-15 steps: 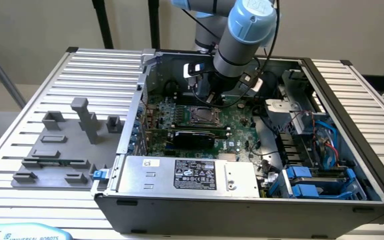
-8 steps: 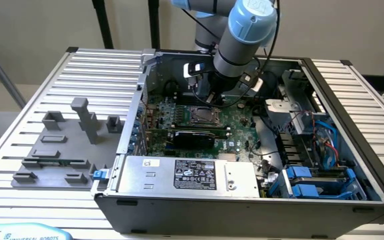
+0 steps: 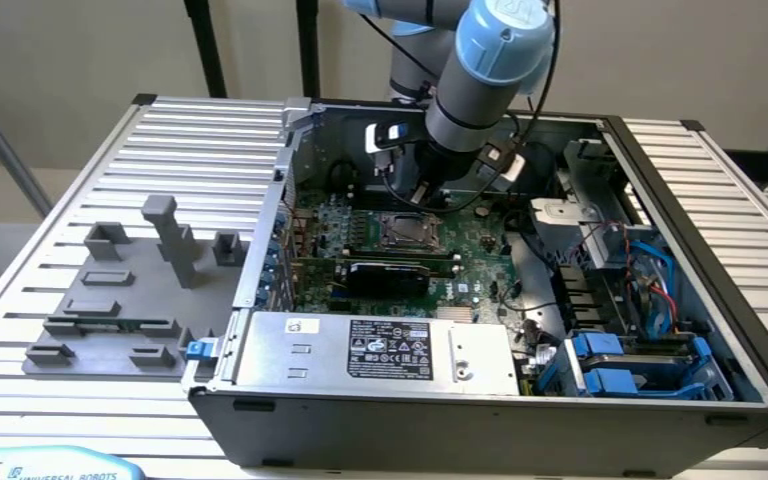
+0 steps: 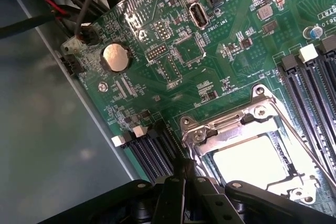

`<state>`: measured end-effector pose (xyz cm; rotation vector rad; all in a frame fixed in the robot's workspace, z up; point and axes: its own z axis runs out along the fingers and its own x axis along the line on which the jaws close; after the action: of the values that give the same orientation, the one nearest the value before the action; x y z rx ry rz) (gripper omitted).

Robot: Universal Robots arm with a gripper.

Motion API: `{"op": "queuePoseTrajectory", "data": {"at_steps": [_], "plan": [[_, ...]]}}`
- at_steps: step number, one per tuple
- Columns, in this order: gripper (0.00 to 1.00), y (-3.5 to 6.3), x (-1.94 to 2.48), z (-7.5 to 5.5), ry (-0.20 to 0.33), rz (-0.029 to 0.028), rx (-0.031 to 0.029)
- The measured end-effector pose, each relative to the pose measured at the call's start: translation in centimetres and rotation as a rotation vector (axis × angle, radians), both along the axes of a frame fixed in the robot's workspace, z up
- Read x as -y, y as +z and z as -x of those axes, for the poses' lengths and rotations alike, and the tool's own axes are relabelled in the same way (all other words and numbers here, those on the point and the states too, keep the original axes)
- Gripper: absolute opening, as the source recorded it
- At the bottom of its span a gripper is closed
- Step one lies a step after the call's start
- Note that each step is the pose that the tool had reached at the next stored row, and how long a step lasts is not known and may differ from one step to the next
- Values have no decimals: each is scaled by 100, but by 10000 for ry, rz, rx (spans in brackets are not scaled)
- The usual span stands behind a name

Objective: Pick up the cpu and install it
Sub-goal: 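Install the first cpu locking lever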

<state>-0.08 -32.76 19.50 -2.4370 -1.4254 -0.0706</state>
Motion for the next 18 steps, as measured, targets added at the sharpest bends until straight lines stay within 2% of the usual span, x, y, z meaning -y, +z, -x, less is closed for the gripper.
{"op": "queuePoseTrajectory", "data": {"at_steps": [18], "plan": [[11, 6, 6, 135, 1, 4, -116]]}}
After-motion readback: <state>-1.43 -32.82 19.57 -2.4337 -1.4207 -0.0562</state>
